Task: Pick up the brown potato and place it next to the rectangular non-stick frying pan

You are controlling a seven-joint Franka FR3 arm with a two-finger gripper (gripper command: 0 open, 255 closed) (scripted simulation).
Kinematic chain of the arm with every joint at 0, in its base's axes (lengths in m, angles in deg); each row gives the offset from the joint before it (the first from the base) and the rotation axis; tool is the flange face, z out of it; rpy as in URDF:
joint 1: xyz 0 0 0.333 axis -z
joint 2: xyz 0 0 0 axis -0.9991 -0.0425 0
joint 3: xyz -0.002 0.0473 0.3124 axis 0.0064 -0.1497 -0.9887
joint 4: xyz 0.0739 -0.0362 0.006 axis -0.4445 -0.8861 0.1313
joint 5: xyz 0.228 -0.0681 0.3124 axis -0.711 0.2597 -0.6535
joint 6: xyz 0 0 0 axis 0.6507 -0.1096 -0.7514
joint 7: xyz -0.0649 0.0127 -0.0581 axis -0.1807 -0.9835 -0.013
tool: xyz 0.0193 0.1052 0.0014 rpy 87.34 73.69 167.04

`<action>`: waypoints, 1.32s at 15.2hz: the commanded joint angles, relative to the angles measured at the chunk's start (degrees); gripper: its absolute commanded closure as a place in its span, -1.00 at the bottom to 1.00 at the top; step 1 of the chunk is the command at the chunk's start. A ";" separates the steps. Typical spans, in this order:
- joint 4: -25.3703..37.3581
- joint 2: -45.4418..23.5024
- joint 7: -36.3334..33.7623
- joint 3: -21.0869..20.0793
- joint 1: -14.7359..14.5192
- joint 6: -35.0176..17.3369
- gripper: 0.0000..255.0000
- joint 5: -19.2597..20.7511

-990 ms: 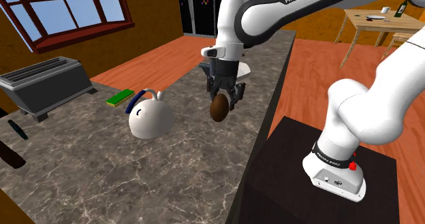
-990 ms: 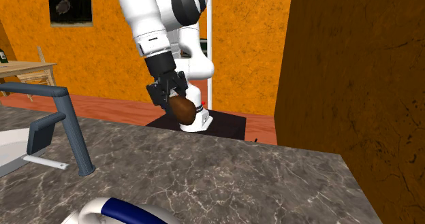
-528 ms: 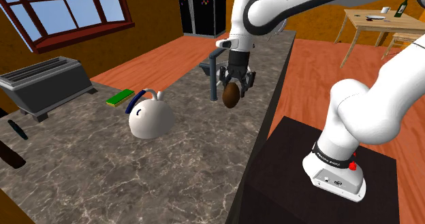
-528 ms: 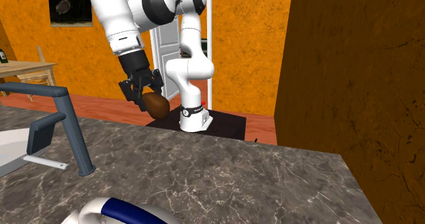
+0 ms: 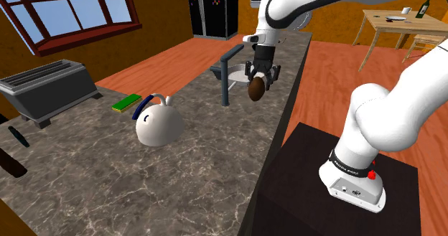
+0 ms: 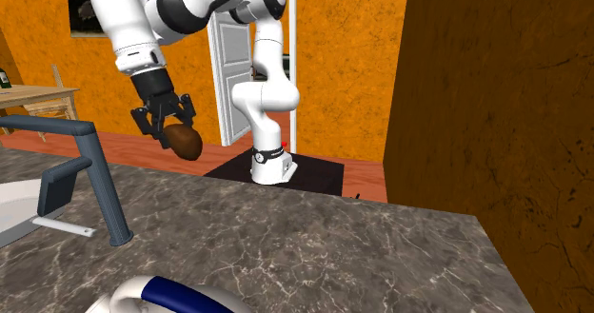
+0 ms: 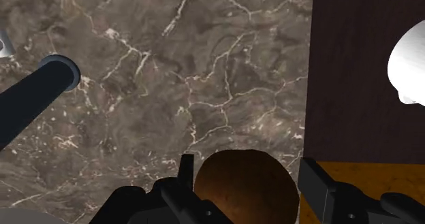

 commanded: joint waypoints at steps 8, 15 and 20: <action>8.35 -6.53 13.48 10.72 3.59 4.23 1.00 2.78; 15.89 -14.71 24.15 18.56 4.77 6.17 1.00 1.25; 13.24 -16.28 25.57 19.27 4.65 2.45 1.00 0.34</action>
